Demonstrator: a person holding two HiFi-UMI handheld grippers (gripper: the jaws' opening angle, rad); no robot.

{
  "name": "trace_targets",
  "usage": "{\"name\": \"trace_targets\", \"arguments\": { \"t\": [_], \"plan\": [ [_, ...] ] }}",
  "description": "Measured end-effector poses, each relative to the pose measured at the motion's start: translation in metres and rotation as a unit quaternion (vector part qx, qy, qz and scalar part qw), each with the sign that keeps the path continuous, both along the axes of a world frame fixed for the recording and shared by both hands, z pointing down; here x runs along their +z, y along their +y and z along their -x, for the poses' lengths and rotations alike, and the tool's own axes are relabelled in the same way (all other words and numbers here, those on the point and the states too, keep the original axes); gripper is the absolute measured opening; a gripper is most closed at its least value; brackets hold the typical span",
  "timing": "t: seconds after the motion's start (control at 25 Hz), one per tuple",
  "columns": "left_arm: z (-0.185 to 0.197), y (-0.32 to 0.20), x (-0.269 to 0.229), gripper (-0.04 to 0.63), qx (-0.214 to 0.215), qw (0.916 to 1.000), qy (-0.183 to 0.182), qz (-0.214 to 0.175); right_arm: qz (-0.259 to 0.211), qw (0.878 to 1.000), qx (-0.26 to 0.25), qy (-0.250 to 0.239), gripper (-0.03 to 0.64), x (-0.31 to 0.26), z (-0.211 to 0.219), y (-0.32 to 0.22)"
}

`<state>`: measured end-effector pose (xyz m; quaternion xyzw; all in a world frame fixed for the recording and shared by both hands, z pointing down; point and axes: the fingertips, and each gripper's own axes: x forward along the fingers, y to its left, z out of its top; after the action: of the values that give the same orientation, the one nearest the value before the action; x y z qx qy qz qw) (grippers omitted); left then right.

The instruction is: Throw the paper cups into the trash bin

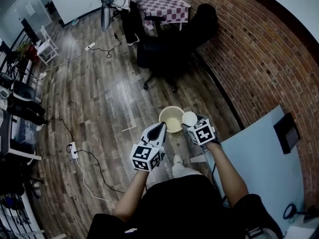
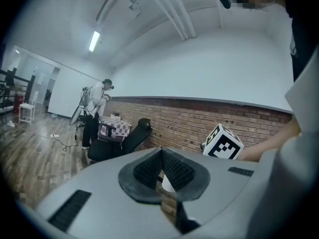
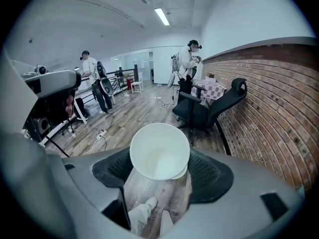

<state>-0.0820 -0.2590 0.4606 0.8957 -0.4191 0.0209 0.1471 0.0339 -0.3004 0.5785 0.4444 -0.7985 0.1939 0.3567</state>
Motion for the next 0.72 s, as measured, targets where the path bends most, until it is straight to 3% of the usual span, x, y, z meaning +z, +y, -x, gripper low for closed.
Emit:
{"name": "trace_targets", "arguments": {
  "t": [0.72],
  "plan": [
    [-0.025, -0.091, 0.004, 0.009, -0.031, 0.9989, -0.035, 0.009, 0.013, 0.999, -0.039, -0.03, 0.35, 0.013, -0.009, -0.105]
  ]
}}
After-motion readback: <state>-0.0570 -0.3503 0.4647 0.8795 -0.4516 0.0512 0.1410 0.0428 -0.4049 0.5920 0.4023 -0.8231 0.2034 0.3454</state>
